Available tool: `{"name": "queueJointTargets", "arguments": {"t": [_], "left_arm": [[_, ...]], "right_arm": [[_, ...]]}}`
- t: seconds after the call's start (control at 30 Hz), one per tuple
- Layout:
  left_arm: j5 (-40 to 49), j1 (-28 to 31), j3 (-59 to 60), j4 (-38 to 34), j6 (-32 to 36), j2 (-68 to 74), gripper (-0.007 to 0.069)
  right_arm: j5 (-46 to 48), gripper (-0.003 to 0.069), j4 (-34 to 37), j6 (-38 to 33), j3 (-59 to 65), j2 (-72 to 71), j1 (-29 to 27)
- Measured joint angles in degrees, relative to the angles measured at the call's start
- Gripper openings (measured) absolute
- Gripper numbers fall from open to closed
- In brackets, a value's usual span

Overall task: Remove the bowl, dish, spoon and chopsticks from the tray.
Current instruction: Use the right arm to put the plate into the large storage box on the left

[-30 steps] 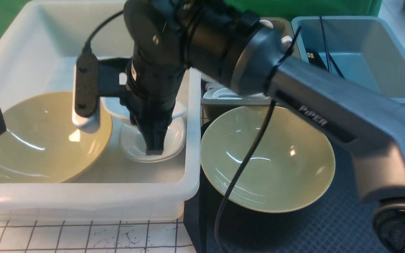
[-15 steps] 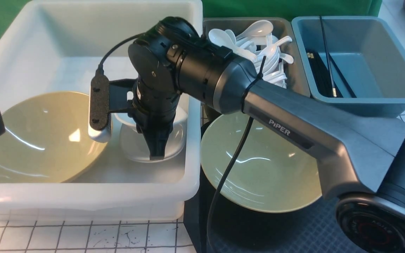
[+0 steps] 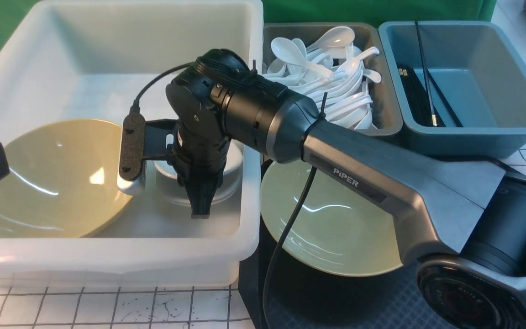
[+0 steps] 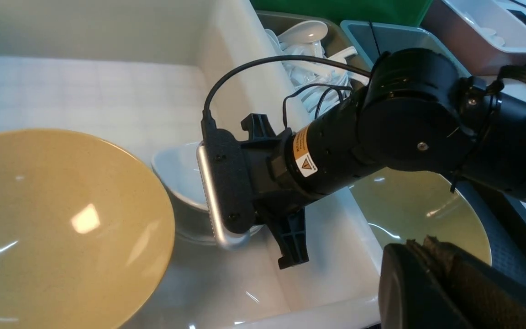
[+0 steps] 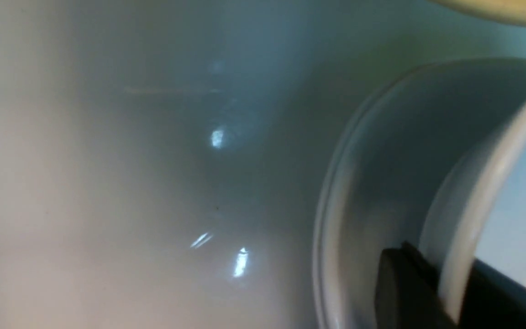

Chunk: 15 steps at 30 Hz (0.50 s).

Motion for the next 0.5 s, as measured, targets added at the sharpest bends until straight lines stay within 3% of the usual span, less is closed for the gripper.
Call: {"name": "queueJointTargets", "arguments": {"t": [0.37, 0.5], "left_arm": [[-0.5, 0.0, 0.0, 0.0, 0.2, 0.0, -0.0001], [-1.2, 0.0, 0.0, -0.2, 0.3, 0.0, -0.0001]], "right_arm": [[3.3, 0.047, -0.4, 4.8, -2.0, 0.1, 0.0], [8.6, 0.0543, -0.6, 8.3, -7.4, 0.0, 0.0]]}}
